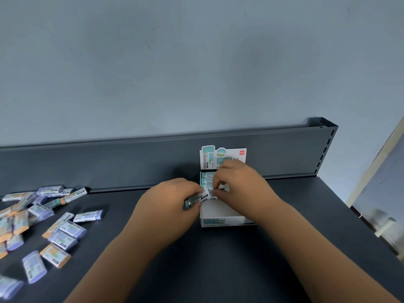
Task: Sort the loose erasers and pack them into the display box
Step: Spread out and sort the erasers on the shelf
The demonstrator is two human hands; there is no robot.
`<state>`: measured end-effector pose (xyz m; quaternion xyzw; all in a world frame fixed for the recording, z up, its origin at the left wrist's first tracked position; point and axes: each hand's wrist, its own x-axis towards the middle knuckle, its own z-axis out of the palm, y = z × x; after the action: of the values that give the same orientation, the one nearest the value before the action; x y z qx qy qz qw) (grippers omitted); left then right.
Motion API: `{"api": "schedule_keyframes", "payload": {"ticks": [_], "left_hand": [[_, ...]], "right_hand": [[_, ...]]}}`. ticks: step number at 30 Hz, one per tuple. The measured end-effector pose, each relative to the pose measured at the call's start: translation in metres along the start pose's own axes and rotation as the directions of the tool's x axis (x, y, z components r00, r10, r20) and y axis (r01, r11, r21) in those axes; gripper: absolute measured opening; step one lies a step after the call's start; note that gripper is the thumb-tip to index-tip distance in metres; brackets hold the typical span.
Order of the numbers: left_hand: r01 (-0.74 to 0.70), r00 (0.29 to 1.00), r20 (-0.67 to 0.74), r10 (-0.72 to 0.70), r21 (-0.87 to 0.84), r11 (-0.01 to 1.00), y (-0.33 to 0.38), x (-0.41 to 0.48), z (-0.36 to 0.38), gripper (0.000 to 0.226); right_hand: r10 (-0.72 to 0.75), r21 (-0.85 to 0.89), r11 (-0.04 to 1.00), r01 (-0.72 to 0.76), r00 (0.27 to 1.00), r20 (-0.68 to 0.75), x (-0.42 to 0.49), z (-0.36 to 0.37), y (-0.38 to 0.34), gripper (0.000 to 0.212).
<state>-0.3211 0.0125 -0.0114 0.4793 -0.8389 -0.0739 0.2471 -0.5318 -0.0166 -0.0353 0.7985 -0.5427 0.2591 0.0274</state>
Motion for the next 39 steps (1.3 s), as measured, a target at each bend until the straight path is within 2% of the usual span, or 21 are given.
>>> {"api": "schedule_keyframes", "payload": {"ticks": [6, 9, 13, 16, 18, 22, 27, 30, 39], "left_hand": [[0.019, 1.0, -0.016, -0.019, 0.006, 1.0, 0.004, 0.001, 0.0, 0.024], [-0.022, 1.0, -0.006, 0.022, 0.013, 1.0, 0.009, 0.004, 0.002, 0.02], [-0.063, 0.997, 0.042, 0.061, 0.036, 0.997, 0.02, 0.014, 0.006, 0.014], [-0.033, 0.995, 0.093, 0.033, 0.003, 0.999, 0.02, 0.027, 0.009, 0.02], [-0.032, 0.99, 0.139, 0.028, 0.022, 0.999, 0.018, 0.032, 0.012, 0.023], [-0.112, 0.965, 0.25, 0.077, 0.129, 0.985, 0.023, 0.035, 0.022, 0.023], [-0.135, 0.955, 0.29, 0.068, 0.218, 0.967, 0.025, 0.042, 0.029, 0.019], [-0.158, 0.964, 0.253, 0.088, 0.27, 0.95, 0.024, 0.042, 0.032, 0.015], [-0.078, 0.989, 0.147, 0.023, 0.377, 0.923, 0.026, 0.039, 0.035, 0.018]], "right_hand": [[0.02, -0.029, 0.999, -0.019, 0.999, 0.038, -0.005, -0.006, 0.0, 0.019], [0.025, -0.047, 0.999, -0.023, 0.999, 0.042, -0.006, -0.008, 0.0, 0.019], [0.078, 0.153, 0.985, -0.084, 0.996, 0.04, -0.006, -0.019, 0.005, 0.019], [0.142, 0.258, 0.957, -0.136, 0.99, -0.004, -0.008, -0.022, 0.016, 0.039], [0.182, 0.274, 0.947, -0.169, 0.983, -0.026, -0.01, -0.022, 0.021, 0.046], [0.208, 0.287, 0.939, -0.187, 0.977, -0.044, -0.01, -0.021, 0.024, 0.046], [0.197, 0.259, 0.948, -0.186, 0.98, -0.017, -0.009, -0.016, 0.024, 0.042], [0.195, 0.223, 0.956, -0.19, 0.981, 0.0, -0.01, -0.016, 0.025, 0.04], [0.194, 0.14, 0.97, -0.197, 0.98, 0.035, -0.01, -0.01, 0.028, 0.038]]}}
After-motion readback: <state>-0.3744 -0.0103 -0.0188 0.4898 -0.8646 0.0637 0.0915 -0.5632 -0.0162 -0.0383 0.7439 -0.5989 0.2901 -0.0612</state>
